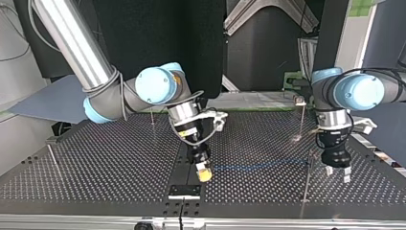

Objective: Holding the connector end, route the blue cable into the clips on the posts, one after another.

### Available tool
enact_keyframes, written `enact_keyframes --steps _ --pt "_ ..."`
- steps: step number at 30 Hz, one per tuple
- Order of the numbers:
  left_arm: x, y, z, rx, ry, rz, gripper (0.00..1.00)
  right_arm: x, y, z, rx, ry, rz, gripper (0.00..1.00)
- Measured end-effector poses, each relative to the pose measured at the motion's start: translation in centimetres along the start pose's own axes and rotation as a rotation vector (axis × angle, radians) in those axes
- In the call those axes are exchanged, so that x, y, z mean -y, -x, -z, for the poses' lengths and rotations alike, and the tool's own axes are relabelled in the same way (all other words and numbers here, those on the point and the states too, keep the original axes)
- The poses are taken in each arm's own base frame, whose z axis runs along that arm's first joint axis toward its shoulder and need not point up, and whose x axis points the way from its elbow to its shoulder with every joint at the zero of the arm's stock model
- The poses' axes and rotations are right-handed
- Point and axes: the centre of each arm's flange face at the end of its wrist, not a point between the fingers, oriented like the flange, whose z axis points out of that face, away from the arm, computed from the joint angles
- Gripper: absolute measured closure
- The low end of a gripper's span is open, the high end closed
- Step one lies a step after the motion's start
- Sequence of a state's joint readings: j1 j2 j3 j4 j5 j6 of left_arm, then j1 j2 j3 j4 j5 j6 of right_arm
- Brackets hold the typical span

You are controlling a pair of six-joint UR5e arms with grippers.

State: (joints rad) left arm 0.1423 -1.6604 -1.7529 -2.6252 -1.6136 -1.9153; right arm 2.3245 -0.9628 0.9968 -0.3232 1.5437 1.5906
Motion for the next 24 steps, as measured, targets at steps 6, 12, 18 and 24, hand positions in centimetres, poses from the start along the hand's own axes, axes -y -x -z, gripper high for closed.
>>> enact_keyframes --steps 6,12,18,24 --pt "0.1 -0.6 0.7 -0.055 0.018 -0.018 0.0 -0.3 0.0 0.0 -0.001 0.009 0.015 1.0" --pt "0.2 -0.8 1.4 -0.12 0.003 0.001 0.0 -0.3 0.1 0.0 0.002 0.008 0.033 1.0" --pt "0.4 -0.9 2.2 -0.185 -0.009 0.062 0.0 -0.4 0.3 0.1 0.011 0.009 0.034 1.0" --pt "1.0 0.1 2.9 -0.2 -0.013 0.118 0.0 -1.0 0.2 0.0 0.01 0.015 0.029 1.0"
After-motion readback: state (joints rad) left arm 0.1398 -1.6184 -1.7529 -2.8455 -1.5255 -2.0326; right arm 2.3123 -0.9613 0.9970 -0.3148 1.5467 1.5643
